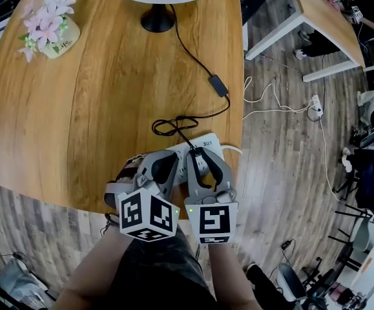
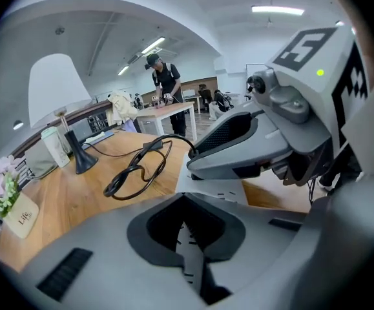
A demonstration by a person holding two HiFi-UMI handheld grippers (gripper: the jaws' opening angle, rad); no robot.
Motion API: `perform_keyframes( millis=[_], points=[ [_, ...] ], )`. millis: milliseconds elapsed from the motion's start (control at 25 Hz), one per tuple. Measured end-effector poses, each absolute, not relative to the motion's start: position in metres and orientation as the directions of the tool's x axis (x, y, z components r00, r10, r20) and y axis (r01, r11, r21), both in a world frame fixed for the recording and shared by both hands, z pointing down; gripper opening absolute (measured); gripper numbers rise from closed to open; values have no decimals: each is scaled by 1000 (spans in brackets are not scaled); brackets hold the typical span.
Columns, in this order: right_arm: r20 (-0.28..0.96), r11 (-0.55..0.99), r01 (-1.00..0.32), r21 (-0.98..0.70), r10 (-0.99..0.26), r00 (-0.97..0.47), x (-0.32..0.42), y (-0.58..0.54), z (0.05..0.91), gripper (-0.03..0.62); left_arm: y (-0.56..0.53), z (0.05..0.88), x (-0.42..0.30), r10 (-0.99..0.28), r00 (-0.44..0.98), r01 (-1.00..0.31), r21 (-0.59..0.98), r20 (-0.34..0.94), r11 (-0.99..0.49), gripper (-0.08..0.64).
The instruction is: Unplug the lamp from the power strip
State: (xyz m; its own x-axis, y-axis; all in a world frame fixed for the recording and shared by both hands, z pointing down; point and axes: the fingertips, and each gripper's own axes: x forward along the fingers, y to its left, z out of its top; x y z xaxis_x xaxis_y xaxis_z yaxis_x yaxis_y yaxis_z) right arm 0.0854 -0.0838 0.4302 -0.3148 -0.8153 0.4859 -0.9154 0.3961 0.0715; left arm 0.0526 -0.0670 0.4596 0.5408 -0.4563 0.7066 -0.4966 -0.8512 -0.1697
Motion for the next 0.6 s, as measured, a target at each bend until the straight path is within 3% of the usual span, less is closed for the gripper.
perform_keyframes(
  millis=[80, 240, 440, 600],
  points=[
    [476, 401, -914, 67, -817, -324, 85, -84, 431, 83, -67, 460, 52, -448, 542, -495, -160, 711, -854, -5],
    [471, 341, -932, -123, -806, -358, 92, -85, 435, 83, -67, 460, 52, -444, 542, -489, -162, 713, -857, -5],
    [487, 333, -942, -45, -816, -312, 89, -86, 431, 81, -67, 460, 52, -433, 547, -490, -146, 716, -860, -5],
    [461, 311, -944, -115, -825, -328, 92, -82, 432, 80, -67, 459, 52, -430, 549, -486, -146, 717, -862, -5]
  ],
)
